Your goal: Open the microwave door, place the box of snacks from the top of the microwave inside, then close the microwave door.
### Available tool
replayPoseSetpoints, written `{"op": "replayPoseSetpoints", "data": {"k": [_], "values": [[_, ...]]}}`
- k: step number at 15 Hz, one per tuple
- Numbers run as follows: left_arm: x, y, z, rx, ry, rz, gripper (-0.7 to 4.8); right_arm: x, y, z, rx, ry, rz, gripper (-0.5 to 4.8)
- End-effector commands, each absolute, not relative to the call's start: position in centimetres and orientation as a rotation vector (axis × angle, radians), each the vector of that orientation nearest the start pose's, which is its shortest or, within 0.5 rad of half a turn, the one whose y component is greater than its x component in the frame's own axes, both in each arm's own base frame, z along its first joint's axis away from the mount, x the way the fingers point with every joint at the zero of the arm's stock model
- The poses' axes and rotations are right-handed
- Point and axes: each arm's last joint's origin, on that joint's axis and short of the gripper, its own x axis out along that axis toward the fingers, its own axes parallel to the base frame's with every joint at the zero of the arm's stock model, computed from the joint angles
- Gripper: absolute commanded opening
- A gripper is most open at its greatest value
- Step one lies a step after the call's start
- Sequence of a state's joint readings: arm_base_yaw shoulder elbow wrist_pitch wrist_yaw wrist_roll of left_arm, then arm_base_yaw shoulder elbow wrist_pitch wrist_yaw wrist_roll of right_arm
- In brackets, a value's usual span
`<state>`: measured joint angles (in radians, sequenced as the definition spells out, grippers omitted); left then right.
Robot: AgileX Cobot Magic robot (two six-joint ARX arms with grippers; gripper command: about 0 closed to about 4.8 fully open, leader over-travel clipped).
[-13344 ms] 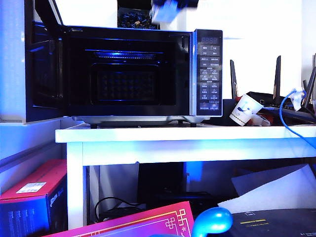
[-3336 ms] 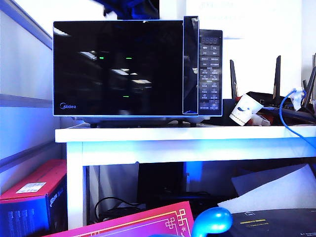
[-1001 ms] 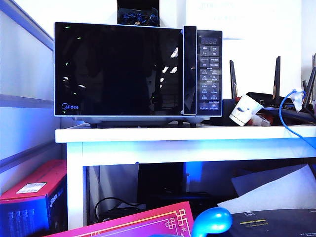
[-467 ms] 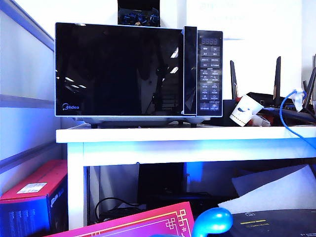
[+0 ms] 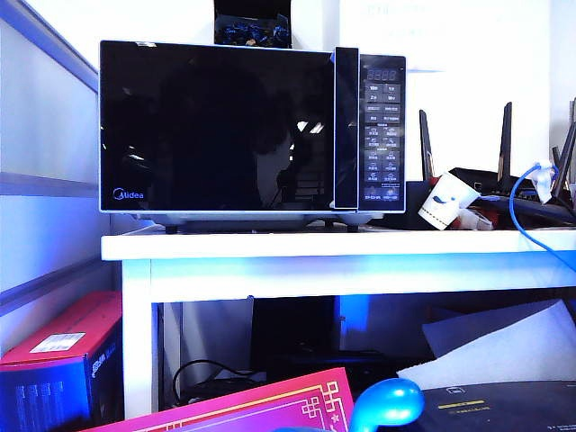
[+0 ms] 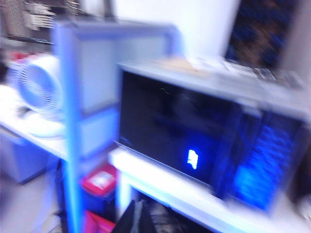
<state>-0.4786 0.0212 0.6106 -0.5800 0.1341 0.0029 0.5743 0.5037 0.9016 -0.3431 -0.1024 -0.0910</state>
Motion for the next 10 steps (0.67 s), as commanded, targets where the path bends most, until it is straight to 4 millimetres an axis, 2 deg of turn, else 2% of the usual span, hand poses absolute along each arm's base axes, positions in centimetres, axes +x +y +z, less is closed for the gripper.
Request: {"op": "replayPoseSetpoints", "data": {"k": [1, 4, 6, 8, 10], "values": [[5.2, -3.0, 26.2, -0.026, -0.086, -0.564, -0.05, 6.9, 4.3, 32.5, -0.031, -0.041, 0.517, -0.03], [6.8, -3.7, 22.3, -0.018, 0.013, -0.537, -0.05, 7.4, 4.5, 27.7, 0.013, 0.062, 0.492, -0.03], [7.6, -4.1, 19.8, -0.016, 0.083, -0.513, -0.05, 8.1, 4.9, 23.0, 0.027, 0.184, 0.474, -0.03], [8.0, -4.2, 18.2, -0.002, 0.128, -0.512, -0.05, 8.4, 5.0, 20.4, 0.048, 0.258, 0.420, -0.03], [8.2, -4.4, 16.7, 0.007, 0.170, -0.510, -0.05, 8.6, 5.0, 19.0, 0.052, 0.297, 0.386, -0.03]]}}
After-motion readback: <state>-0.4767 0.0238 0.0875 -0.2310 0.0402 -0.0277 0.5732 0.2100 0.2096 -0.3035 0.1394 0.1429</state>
